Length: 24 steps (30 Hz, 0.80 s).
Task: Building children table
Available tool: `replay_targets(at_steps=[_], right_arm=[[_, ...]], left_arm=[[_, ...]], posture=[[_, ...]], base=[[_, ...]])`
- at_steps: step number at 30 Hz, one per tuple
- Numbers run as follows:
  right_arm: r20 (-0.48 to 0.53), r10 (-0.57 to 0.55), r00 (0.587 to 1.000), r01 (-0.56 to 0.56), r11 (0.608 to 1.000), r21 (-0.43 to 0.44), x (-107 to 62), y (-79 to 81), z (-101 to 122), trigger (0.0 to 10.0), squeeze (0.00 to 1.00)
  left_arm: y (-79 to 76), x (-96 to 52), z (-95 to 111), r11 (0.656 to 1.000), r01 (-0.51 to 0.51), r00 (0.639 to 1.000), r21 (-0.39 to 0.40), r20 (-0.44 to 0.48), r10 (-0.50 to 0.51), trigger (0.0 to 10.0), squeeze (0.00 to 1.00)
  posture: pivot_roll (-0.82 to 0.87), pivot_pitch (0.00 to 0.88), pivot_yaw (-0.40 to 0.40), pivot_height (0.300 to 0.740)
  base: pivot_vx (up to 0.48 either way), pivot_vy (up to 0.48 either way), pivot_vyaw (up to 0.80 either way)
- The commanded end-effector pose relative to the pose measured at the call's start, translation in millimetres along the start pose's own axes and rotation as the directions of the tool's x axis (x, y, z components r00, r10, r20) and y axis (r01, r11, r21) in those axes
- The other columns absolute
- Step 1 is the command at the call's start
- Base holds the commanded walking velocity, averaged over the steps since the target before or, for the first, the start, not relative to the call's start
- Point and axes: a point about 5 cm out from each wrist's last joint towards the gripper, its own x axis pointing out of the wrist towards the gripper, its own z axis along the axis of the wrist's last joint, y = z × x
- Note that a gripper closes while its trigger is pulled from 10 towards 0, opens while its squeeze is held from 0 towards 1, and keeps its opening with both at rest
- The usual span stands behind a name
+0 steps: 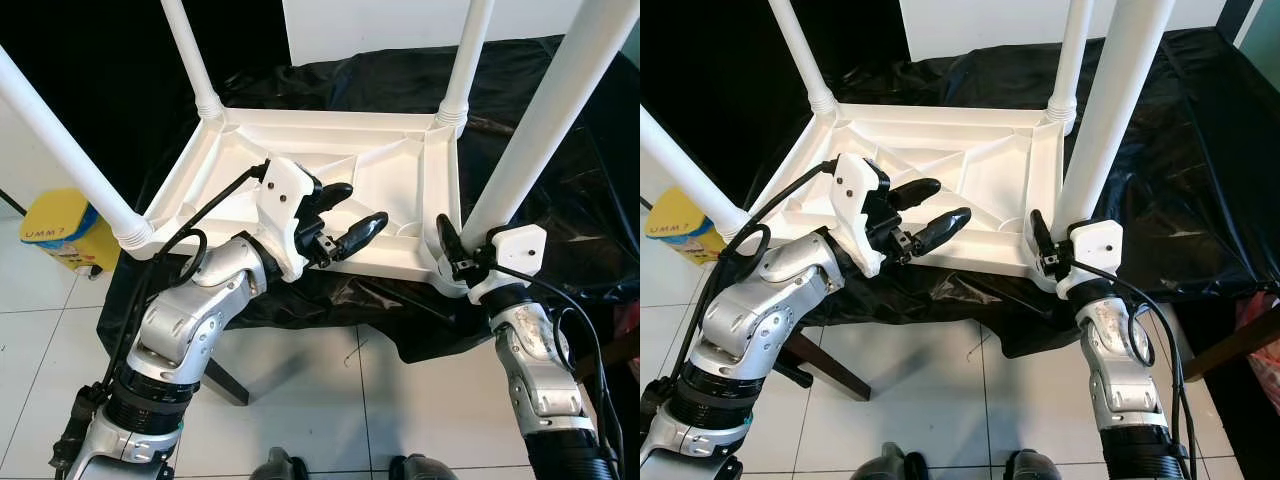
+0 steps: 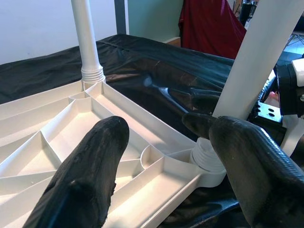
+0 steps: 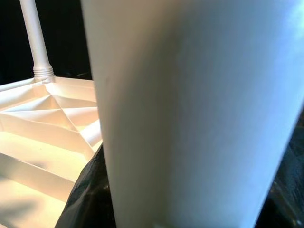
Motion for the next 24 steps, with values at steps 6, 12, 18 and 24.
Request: replay_targets(at_steps=[6,12,18,24], right_arm=[[-0.137,0.046,0.99,-0.032,0.995,0.098,-4.0,7.8,-26.9,10.0,0.0],[-0.163,0.051,0.985,-0.026,0.988,0.149,-4.3,8.8,-31.5,10.0,0.0],[-0.196,0.024,0.98,0.008,0.988,0.157,-5.3,8.9,-34.8,10.0,0.0],[-0.211,0.001,0.977,0.024,0.993,0.117,-6.6,13.2,-36.4,10.0,0.0]], left_arm=[[0.4,-4.3,1.8,1.0,0.016,1.0,0.014,-0.012,-0.016,10.0,0.0],[0.4,-5.1,3.0,1.0,0.016,1.0,0.016,-0.012,-0.016,10.0,0.0],[-0.3,-4.8,3.3,1.0,0.019,1.0,0.016,-0.011,-0.019,10.0,0.0],[-0.3,-4.9,3.4,1.0,0.018,1.0,0.016,-0.011,-0.018,10.0,0.0]], posture=[[-0.01,0.129,0.098,0.74],[-0.01,0.13,0.097,0.74],[-0.01,0.131,0.094,0.74],[0.0,0.131,0.092,0.74]], base=[[0.0,0.0,0.0],[0.0,0.0,0.0],[0.0,0.0,0.0],[0.0,0.0,0.0]])
